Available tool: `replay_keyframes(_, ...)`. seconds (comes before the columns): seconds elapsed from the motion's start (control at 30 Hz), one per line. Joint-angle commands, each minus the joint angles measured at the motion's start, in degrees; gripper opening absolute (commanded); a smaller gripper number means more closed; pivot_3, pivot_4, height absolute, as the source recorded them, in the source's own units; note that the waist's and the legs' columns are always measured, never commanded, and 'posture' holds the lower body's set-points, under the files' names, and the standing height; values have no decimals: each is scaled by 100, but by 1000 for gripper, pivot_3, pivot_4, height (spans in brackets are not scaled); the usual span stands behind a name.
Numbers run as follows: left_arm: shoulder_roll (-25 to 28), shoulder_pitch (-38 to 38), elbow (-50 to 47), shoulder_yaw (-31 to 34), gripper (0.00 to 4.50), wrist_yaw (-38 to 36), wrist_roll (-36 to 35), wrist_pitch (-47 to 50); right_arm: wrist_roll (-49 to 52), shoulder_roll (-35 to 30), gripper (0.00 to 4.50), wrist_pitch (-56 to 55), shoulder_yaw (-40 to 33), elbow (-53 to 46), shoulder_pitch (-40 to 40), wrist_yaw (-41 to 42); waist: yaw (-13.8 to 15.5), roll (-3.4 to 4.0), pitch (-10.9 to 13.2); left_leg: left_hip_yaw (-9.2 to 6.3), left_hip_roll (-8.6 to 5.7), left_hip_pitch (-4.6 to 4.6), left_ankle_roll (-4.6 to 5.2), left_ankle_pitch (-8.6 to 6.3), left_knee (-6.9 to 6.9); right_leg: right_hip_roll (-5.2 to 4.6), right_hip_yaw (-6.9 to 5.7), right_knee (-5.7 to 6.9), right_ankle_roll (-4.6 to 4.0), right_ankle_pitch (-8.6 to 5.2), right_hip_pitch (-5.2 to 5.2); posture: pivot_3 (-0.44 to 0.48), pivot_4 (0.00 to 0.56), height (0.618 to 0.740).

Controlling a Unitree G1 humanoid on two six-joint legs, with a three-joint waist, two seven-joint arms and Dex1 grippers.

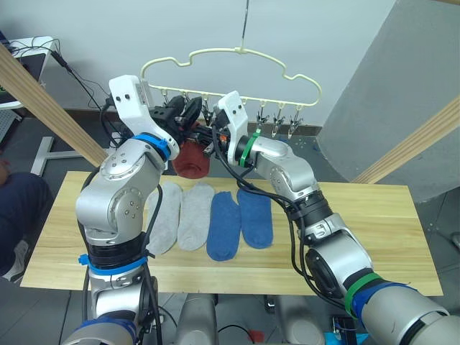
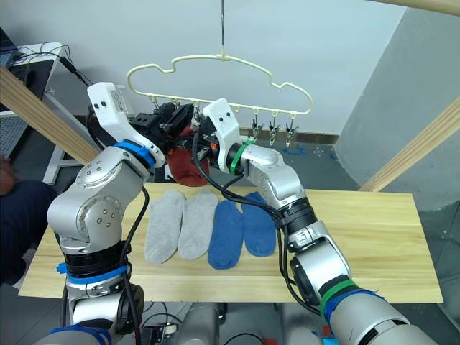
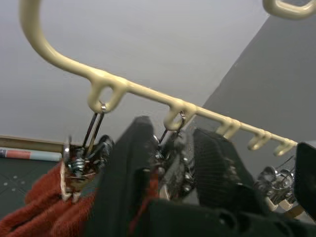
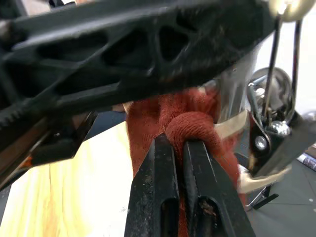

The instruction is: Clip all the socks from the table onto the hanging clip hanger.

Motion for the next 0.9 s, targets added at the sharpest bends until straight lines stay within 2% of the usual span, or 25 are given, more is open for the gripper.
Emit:
replay_keyframes(0.03, 70, 19, -296, -16, 1897, -47, -48, -36, 48, 45, 0, -85, -35, -278, -75, 80, 0, 0, 0, 0, 0, 0, 0, 0, 0, 0, 0, 0, 0, 0, 0, -74, 294, 740)
replay_keyframes(0.33, 177, 186, -528, -108, 1897, -208, -121, 41, 90, 16, 0, 191, 67, -597, 126, 216, -1, 0, 0, 0, 0, 0, 1, 1, 0, 0, 0, 1, 0, 0, 0, -78, 296, 740)
replay_keyframes(0.47, 328, 360, -750, -179, 1937, -333, -131, 97, 79, -15, 1090, 379, 113, -774, 229, 217, -2, 1, 0, -1, 0, 0, 1, 1, 0, 0, 0, 3, 0, 0, 0, -77, 298, 740)
replay_keyframes(0.63, 515, 576, -1014, -113, 1937, -447, -210, 187, 50, -90, 2898, 527, 184, -990, 368, 209, -2, 1, 0, -2, 0, 1, 2, 2, 0, 0, 0, 5, 0, 0, 0, -73, 296, 740)
replay_keyframes(0.9, 930, 1187, -1536, 28, 1937, -564, -213, 177, 149, -424, 2898, 1060, 322, -1781, 792, 338, 0, 2, -1, -5, 1, 1, 2, 4, 0, 0, -1, 5, -1, 0, 0, -61, 288, 740)
